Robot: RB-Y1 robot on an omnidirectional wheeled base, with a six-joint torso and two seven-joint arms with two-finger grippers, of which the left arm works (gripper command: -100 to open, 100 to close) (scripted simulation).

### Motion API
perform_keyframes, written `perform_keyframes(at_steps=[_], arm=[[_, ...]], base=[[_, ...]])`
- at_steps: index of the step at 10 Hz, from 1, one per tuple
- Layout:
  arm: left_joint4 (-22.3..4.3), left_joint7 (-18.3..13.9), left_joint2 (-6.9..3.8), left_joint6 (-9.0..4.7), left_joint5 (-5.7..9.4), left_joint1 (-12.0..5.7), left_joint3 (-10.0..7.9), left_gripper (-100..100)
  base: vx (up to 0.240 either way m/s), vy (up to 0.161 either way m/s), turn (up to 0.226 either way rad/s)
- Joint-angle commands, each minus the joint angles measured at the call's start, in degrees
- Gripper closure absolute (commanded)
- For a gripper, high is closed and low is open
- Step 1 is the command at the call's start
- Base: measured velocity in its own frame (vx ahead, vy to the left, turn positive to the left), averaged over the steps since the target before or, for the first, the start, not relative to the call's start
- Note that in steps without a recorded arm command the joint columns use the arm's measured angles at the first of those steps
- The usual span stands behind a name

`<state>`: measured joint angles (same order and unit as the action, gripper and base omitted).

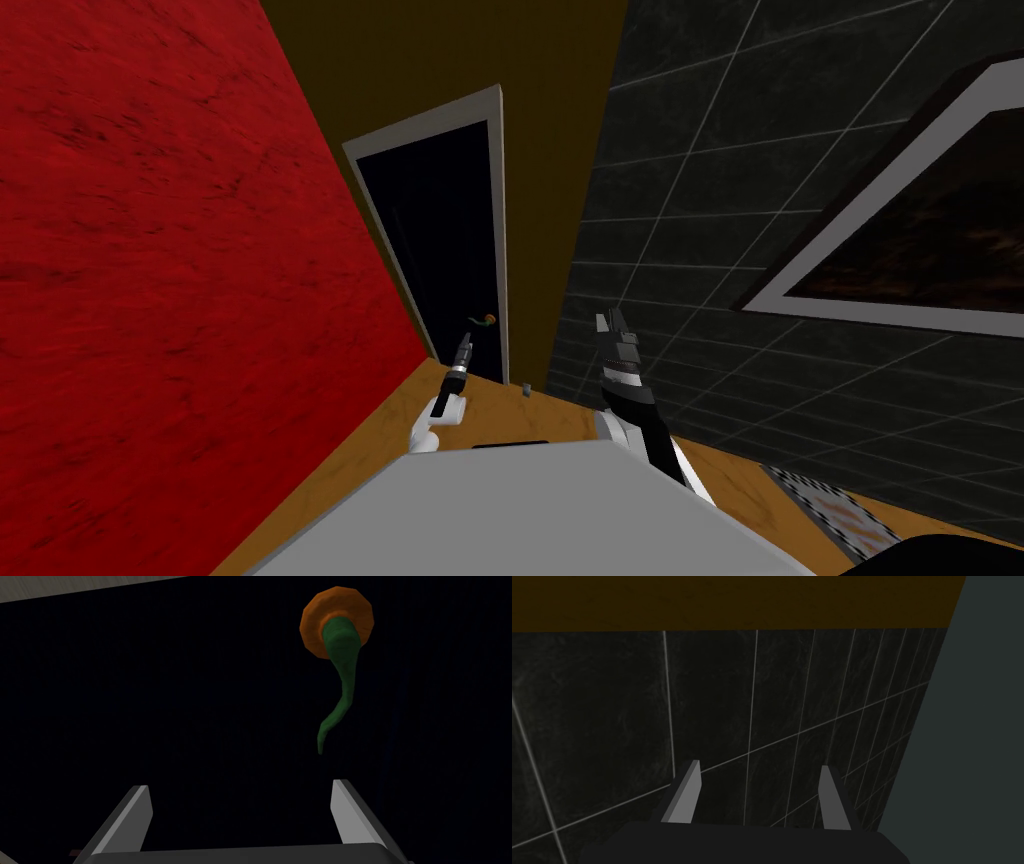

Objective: Push the door open

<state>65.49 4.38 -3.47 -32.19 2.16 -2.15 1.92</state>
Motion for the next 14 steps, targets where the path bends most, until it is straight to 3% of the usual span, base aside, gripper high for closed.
perform_keyframes(at_steps=[1, 9, 14], arm=[[-2.2, 0.1, 0.17, -0.27, -0.11, -0.96, 0.14, -100], [-13.2, 1.0, 1.87, -1.32, -0.7, -6.04, 0.73, -100], [-18.8, 1.4, 3.1, -1.85, -0.99, -8.59, 1.02, -100]], base=[[0.042, 0.127, -0.115], [0.018, 0.119, -0.131], [0.014, 0.126, -0.101]])
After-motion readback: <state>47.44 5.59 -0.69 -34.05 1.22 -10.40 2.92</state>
